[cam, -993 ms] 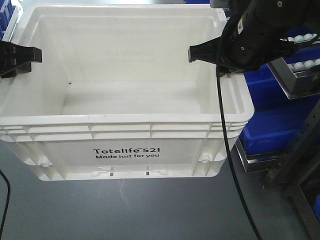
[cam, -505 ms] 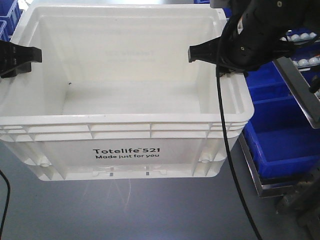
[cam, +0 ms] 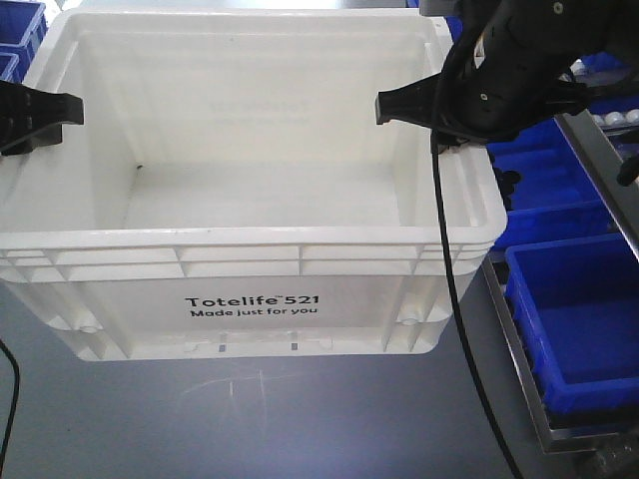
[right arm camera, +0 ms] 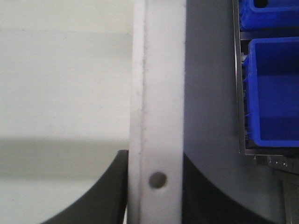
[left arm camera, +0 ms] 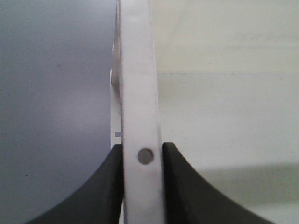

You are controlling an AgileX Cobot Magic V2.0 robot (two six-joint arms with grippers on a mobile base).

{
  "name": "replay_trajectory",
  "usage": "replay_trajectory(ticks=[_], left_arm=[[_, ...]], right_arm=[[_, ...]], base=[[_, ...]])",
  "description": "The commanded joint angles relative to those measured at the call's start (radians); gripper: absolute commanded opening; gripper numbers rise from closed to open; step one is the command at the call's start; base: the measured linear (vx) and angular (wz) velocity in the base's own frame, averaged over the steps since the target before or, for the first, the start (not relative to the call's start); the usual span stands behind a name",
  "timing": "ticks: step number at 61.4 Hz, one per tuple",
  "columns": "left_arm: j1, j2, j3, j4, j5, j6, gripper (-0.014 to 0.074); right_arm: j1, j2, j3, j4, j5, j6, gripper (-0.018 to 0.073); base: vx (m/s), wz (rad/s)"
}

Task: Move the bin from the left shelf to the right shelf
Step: 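Keep gripping the tote rims while the base drives along the shelves, then carry the tote with both grippers past the blue bin racks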

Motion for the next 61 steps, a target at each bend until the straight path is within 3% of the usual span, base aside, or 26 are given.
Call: replay_trajectory(ticks=[1, 61], left_arm=[[-0.007, -0.045, -0.045, 0.004, -0.119, 0.016, 0.0092], [-0.007, -0.045, -0.045, 0.004, -0.119, 0.016, 0.0092]], right_arm=[[-0.009, -0.051, -0.037, -0.119, -0.048, -0.007, 0.001], [-0.009, -0.051, -0.037, -0.118, -0.047, -0.007, 0.001]], base=[[0.26, 0.0], [0.29, -0.03]])
